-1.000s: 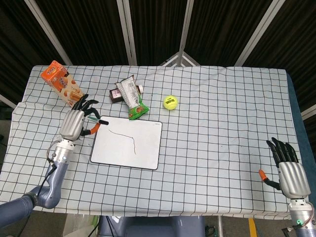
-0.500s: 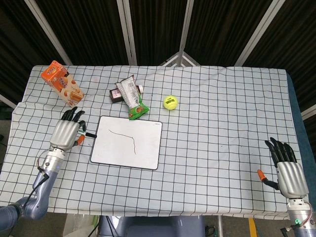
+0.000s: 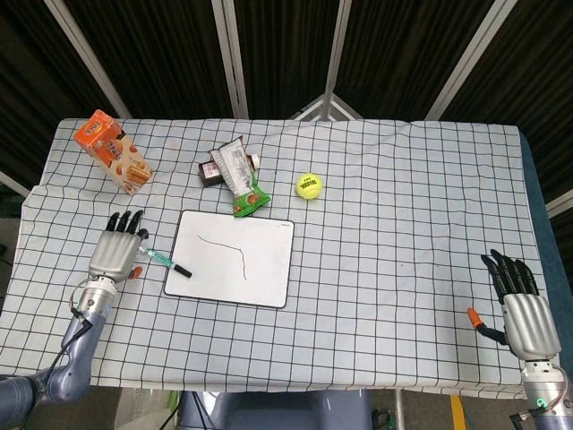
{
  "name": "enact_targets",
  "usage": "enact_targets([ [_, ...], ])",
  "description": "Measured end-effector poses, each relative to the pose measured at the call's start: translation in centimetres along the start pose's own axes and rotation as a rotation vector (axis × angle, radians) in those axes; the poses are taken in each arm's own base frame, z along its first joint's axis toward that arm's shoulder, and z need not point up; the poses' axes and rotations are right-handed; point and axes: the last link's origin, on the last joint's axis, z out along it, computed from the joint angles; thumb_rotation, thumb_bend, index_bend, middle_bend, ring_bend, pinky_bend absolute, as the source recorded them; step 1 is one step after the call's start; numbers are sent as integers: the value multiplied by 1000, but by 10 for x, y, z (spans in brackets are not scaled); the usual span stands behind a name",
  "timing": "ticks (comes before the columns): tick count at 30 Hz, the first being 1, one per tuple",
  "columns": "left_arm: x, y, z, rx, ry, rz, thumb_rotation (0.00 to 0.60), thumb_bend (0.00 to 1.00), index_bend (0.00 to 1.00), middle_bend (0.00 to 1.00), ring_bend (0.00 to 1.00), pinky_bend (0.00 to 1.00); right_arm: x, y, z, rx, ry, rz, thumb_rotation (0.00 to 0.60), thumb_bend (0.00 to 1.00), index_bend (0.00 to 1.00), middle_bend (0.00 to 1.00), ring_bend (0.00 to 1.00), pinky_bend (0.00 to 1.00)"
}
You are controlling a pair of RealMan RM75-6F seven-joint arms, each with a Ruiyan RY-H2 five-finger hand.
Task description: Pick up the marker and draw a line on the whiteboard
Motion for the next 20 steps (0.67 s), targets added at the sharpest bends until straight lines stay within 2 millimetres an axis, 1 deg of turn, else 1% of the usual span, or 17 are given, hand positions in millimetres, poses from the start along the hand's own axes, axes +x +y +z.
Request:
enact_targets([
  [2, 3, -1, -2, 9, 0, -18, 600, 238, 124, 0, 0, 0, 0, 0, 0, -1, -2, 1, 600, 329, 0, 0, 0, 0],
  [6, 10, -5, -9, 21, 23, -81, 600, 225, 81, 0, 0, 0, 0, 1, 0, 0, 1, -6, 600, 329, 0, 0, 0, 0],
  [10, 18, -12, -25, 22, 78, -184, 600, 211, 33, 0, 0, 0, 1, 1, 0, 3, 6, -17, 600, 329, 0, 0, 0, 0],
  [13, 25, -22, -46, 17, 141, -257, 600, 189, 7, 0, 0, 0, 1, 2, 0, 7, 12, -29, 600, 330, 0, 0, 0, 0],
  [16, 29, -38, -73, 9, 215, -293, 600, 161, 0, 0, 0, 0, 1, 2, 1, 11, 18, -46, 600, 329, 0, 0, 0, 0],
  [19, 29, -56, -105, 1, 278, -327, 600, 148, 0, 0, 0, 0, 1, 2, 1, 15, 23, -65, 600, 329, 0, 0, 0, 0],
  [20, 27, -64, -119, 1, 296, -337, 600, 145, 0, 0, 0, 0, 1, 2, 1, 16, 26, -68, 600, 329, 0, 0, 0, 0],
])
